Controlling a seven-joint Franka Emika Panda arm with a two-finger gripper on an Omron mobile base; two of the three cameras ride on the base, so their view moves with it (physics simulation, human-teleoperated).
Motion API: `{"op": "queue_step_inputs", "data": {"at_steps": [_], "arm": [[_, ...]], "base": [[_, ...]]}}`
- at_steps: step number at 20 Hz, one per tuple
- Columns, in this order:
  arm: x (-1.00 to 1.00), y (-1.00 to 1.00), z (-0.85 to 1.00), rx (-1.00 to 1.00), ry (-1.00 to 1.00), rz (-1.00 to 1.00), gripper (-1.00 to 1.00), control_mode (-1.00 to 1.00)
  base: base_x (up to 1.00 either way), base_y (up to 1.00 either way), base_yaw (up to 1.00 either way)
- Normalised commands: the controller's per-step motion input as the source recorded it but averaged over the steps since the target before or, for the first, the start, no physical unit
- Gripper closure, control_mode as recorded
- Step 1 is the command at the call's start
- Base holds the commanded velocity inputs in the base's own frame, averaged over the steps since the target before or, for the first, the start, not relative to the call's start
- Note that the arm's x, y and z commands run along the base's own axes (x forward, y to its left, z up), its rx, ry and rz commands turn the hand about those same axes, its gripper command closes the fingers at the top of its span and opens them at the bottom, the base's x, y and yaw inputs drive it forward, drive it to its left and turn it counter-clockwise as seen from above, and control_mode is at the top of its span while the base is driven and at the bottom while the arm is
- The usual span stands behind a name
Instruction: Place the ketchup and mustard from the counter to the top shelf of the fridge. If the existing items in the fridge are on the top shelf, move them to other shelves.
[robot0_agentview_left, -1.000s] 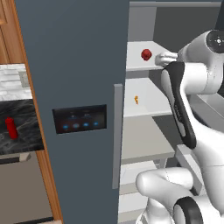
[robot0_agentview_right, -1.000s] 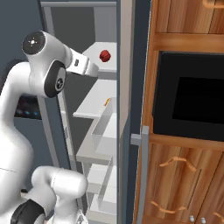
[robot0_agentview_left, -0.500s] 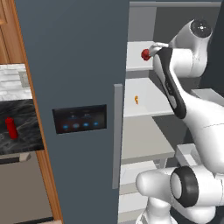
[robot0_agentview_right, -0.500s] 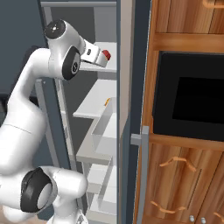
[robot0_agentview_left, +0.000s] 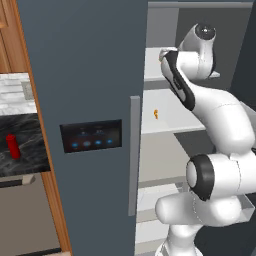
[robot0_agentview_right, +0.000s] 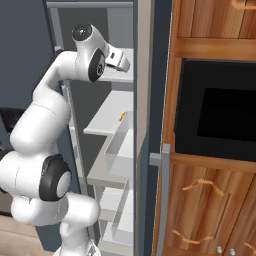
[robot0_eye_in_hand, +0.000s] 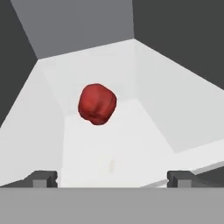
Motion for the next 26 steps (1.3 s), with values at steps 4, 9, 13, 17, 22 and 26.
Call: {"op": "queue_step_inputs", "data": {"at_steps": [4,9,13,17,22,26], "arm": [[0.81,-0.01,-0.17,0.00,0.05,0.00,-1.00,-1.00],[0.60,-0.08,-0.11,0.00,0.06,0.00,-1.00,-1.00],[0.53,-0.09,-0.13,0.00,0.05,0.00,-1.00,-1.00],[0.56,-0.07,-0.15,0.00,0.03,0.00,-1.00,-1.00],[0.61,0.00,-0.19,0.00,0.02,0.00,-1.00,-1.00],[0.50,0.00,-0.22,0.00,0.03,0.00,-1.00,-1.00]], "base": [[0.00,0.00,0.00],[0.00,0.00,0.00],[0.00,0.00,0.00],[0.00,0.00,0.00],[0.00,0.00,0.00],[0.00,0.00,0.00]]}}
